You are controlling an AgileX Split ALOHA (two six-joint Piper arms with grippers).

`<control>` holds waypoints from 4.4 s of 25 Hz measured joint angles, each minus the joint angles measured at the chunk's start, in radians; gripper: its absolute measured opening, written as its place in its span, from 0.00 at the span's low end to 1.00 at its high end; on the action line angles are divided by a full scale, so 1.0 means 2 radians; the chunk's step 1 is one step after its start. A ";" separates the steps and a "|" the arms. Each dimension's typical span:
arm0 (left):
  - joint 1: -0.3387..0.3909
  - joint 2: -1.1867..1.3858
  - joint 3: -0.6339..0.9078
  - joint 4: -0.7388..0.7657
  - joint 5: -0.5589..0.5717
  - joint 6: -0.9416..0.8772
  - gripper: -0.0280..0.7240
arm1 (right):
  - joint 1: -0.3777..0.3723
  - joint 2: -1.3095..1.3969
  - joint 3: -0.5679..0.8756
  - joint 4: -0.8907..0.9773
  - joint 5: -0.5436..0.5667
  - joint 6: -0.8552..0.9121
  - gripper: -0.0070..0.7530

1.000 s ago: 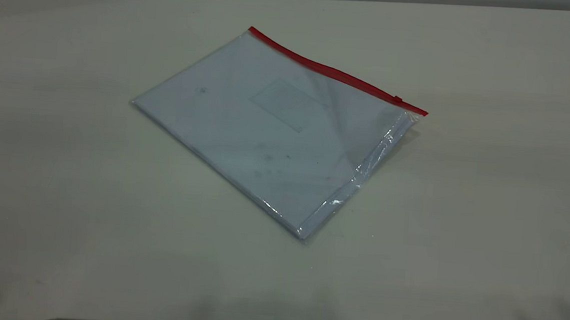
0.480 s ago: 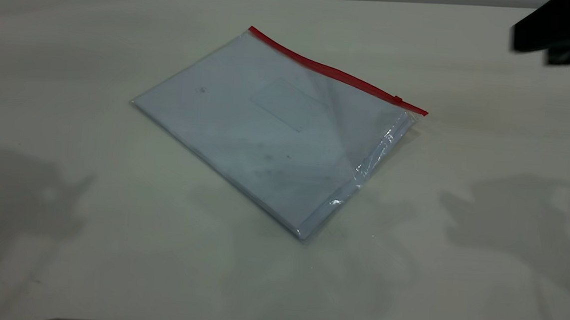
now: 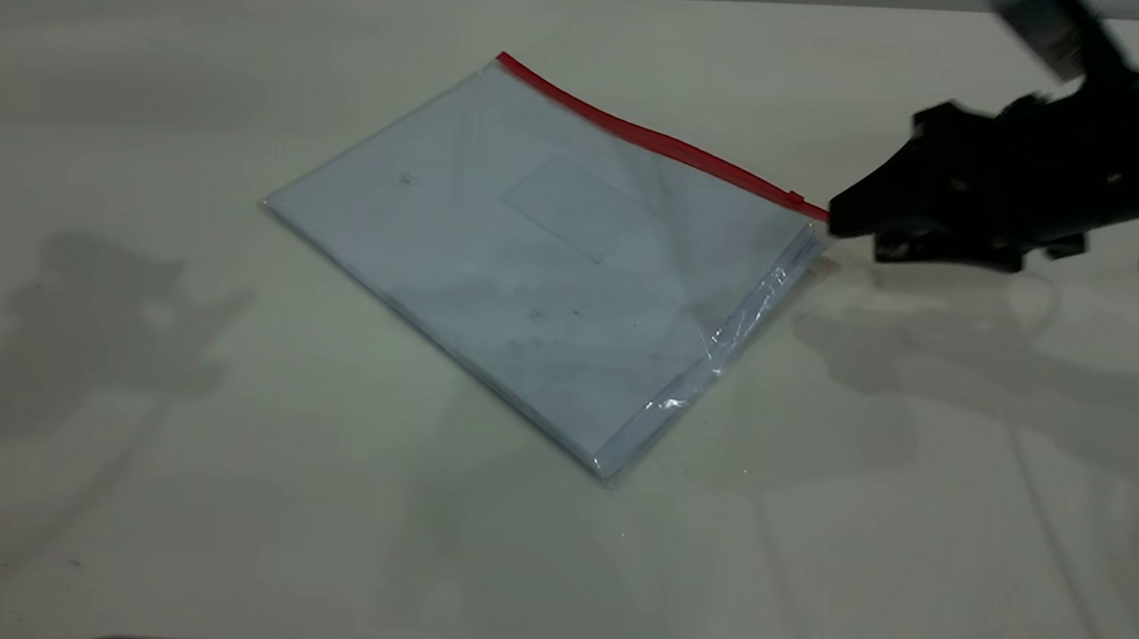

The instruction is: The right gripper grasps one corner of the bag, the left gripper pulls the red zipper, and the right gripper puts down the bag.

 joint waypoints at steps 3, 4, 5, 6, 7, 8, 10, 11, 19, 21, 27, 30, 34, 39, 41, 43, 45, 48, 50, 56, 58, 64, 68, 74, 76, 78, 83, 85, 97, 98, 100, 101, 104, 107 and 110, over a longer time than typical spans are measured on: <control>0.000 0.001 -0.002 -0.004 -0.002 0.007 0.82 | 0.000 0.049 -0.042 0.003 0.009 0.000 0.63; 0.000 0.001 -0.002 -0.004 -0.002 0.008 0.82 | 0.000 0.060 -0.055 0.004 0.012 0.000 0.63; 0.000 0.001 -0.002 -0.004 -0.002 0.009 0.82 | 0.000 0.073 -0.067 0.004 0.018 0.000 0.63; 0.000 0.001 -0.002 -0.004 -0.002 0.010 0.82 | 0.000 0.083 -0.076 0.004 0.024 0.002 0.63; 0.000 0.001 -0.002 -0.005 -0.002 0.010 0.82 | 0.000 0.092 -0.085 0.004 0.030 0.006 0.63; 0.000 0.001 -0.002 -0.005 -0.002 0.010 0.82 | 0.001 0.098 -0.094 0.004 0.035 0.011 0.63; 0.000 0.001 -0.002 -0.005 -0.002 0.010 0.82 | 0.003 0.109 -0.109 0.004 0.044 0.013 0.63; 0.000 0.001 -0.002 -0.005 -0.002 0.010 0.82 | 0.006 0.114 -0.117 0.004 0.045 0.014 0.63; 0.000 0.001 -0.002 -0.005 -0.003 0.011 0.82 | 0.040 0.131 -0.150 0.004 0.046 0.024 0.49; 0.000 0.001 -0.002 -0.005 -0.003 0.012 0.82 | 0.041 0.132 -0.150 0.004 0.046 0.025 0.34; 0.000 0.001 -0.002 -0.005 -0.003 0.012 0.82 | 0.043 0.133 -0.150 0.002 0.076 0.031 0.05; 0.000 0.002 -0.002 -0.005 -0.005 0.012 0.82 | 0.055 0.131 -0.152 -0.047 0.099 0.046 0.05; 0.000 0.018 -0.002 -0.006 -0.013 0.012 0.82 | 0.072 0.114 -0.154 -0.238 0.113 0.124 0.05; 0.000 0.052 -0.002 -0.008 -0.015 0.012 0.82 | 0.038 0.076 -0.172 -0.424 0.112 0.211 0.05; 0.000 0.071 -0.005 -0.012 -0.015 0.014 0.82 | 0.025 0.061 -0.197 -0.408 0.102 0.218 0.05; 0.000 0.091 -0.014 -0.029 -0.009 0.022 0.82 | 0.029 0.048 -0.218 -0.363 0.093 0.208 0.05; 0.000 0.117 -0.033 -0.050 0.007 0.041 0.82 | 0.053 0.043 -0.236 -0.317 0.087 0.192 0.05; 0.000 0.159 -0.073 -0.084 0.048 0.084 0.82 | 0.100 0.043 -0.252 -0.279 0.074 0.179 0.05; 0.000 0.191 -0.104 -0.099 0.082 0.114 0.82 | 0.125 0.043 -0.258 -0.275 0.067 0.176 0.05; -0.015 0.306 -0.223 -0.090 0.194 0.145 0.82 | 0.154 0.043 -0.259 -0.272 0.063 0.174 0.05; -0.032 0.342 -0.269 -0.074 0.225 0.147 0.82 | 0.161 0.043 -0.259 -0.272 0.063 0.165 0.05; -0.083 0.432 -0.383 -0.031 0.300 0.147 0.82 | 0.171 0.043 -0.259 -0.269 0.067 0.148 0.05; -0.105 0.464 -0.432 -0.013 0.317 0.148 0.82 | 0.171 0.043 -0.259 -0.268 0.067 0.147 0.05; -0.123 0.490 -0.451 -0.010 0.309 0.158 0.82 | 0.171 0.043 -0.259 -0.267 0.069 0.141 0.05; -0.127 0.496 -0.451 -0.010 0.304 0.160 0.82 | 0.171 0.043 -0.259 -0.267 0.071 0.138 0.05; -0.130 0.499 -0.451 -0.010 0.302 0.161 0.82 | 0.171 0.043 -0.259 -0.266 0.072 0.137 0.05; -0.132 0.500 -0.451 -0.011 0.298 0.162 0.71 | 0.171 0.043 -0.259 -0.266 0.073 0.134 0.05; -0.132 0.500 -0.451 -0.011 0.297 0.165 0.63 | 0.171 0.043 -0.259 -0.265 0.073 0.134 0.05; -0.132 0.500 -0.451 -0.017 0.300 0.195 0.21 | 0.160 0.043 -0.259 -0.261 0.080 0.135 0.05; -0.132 0.500 -0.452 -0.018 0.300 0.198 0.20 | 0.156 0.043 -0.259 -0.261 0.084 0.135 0.05; -0.133 0.500 -0.452 -0.019 0.299 0.199 0.20 | 0.150 0.042 -0.259 -0.262 0.090 0.134 0.05; -0.133 0.500 -0.453 -0.019 0.298 0.200 0.20 | 0.145 0.041 -0.259 -0.263 0.093 0.133 0.05; -0.132 0.500 -0.455 -0.027 0.297 0.200 0.20 | 0.132 0.032 -0.259 -0.270 0.102 0.131 0.05; -0.129 0.500 -0.455 -0.033 0.296 0.201 0.20 | 0.116 0.026 -0.259 -0.273 0.117 0.130 0.05; -0.120 0.500 -0.455 -0.031 0.295 0.201 0.20 | 0.101 0.025 -0.259 -0.273 0.131 0.130 0.05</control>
